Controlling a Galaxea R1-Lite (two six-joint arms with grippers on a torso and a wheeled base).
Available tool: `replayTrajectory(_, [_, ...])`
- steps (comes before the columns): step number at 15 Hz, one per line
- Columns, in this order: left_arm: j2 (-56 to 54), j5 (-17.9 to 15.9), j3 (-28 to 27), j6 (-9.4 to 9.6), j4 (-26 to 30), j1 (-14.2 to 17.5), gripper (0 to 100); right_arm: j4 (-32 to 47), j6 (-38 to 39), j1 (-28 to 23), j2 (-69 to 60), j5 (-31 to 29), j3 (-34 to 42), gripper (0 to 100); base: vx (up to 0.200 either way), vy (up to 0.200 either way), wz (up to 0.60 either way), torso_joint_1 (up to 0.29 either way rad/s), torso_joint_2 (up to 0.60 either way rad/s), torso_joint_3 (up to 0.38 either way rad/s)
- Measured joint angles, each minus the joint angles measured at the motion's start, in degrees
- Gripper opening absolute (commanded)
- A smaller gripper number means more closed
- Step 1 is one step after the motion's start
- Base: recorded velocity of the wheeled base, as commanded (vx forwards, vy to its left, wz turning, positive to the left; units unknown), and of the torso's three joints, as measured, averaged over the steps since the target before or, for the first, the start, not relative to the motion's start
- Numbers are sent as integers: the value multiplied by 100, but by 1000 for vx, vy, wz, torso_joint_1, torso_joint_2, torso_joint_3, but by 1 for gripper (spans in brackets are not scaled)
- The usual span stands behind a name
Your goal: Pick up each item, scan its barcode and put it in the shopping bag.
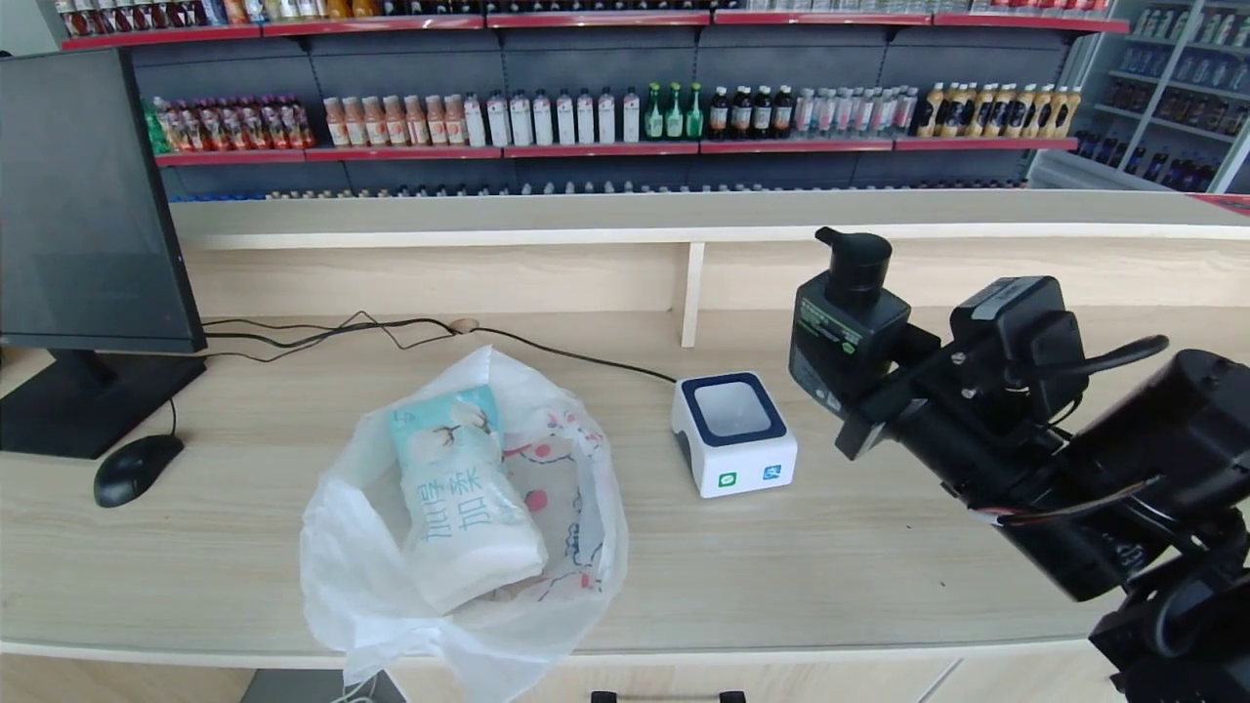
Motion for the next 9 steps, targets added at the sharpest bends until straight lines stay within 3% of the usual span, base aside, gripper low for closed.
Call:
replayTrajectory(5, [0, 0, 0, 0, 0, 1, 100, 1, -140, 187, 402, 468, -118, 0, 0, 0, 0, 0, 0, 0])
replayTrajectory(9, [0, 0, 0, -1, -7, 1, 100, -5, -1125, -113, 728, 1860, -708, 0, 0, 0, 0, 0, 0, 0])
